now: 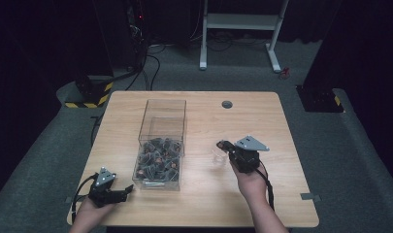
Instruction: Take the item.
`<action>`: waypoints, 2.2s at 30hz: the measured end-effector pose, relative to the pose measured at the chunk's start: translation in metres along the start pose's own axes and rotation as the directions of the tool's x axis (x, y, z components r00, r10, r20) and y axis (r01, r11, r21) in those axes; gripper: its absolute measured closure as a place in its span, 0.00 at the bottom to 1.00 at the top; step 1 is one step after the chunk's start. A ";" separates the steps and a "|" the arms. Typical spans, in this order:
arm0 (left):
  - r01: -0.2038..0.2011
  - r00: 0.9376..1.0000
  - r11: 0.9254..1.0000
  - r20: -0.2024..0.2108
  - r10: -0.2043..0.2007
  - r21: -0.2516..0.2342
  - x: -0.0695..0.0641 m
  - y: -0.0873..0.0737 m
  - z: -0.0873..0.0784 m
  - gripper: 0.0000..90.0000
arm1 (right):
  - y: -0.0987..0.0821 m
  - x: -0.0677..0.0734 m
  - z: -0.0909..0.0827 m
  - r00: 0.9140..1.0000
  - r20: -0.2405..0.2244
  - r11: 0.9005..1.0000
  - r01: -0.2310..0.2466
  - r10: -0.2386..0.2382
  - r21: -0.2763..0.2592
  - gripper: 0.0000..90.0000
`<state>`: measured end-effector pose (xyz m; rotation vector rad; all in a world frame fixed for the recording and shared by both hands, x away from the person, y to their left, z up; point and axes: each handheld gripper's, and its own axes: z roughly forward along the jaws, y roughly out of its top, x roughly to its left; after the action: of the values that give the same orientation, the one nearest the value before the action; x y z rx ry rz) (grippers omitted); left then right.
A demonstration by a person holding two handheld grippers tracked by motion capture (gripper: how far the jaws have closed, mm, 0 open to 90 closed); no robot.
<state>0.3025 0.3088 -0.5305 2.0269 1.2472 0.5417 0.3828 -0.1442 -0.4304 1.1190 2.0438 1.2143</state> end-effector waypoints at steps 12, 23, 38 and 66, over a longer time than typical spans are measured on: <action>0.000 1.000 1.000 0.000 0.000 0.000 0.000 0.000 0.000 0.16 | -0.010 0.002 0.009 1.000 0.002 0.999 0.006 -0.007 0.036 1.00; 0.000 1.000 1.000 0.000 0.000 0.000 0.000 0.000 0.000 0.16 | -0.015 0.003 0.014 1.000 0.000 0.998 0.007 -0.007 0.057 1.00; 0.000 1.000 1.000 0.000 0.000 0.000 0.000 0.000 0.000 0.16 | -0.010 0.004 0.011 1.000 -0.006 1.000 -0.010 0.010 0.029 0.92; -0.001 1.000 1.000 0.000 0.001 0.000 0.000 0.000 0.000 0.16 | -0.003 0.008 0.004 1.000 -0.005 1.000 -0.022 0.022 0.015 0.56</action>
<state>0.3026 0.3087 -0.5305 2.0280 1.2468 0.5423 0.3805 -0.1364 -0.4347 1.1488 2.0528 1.2158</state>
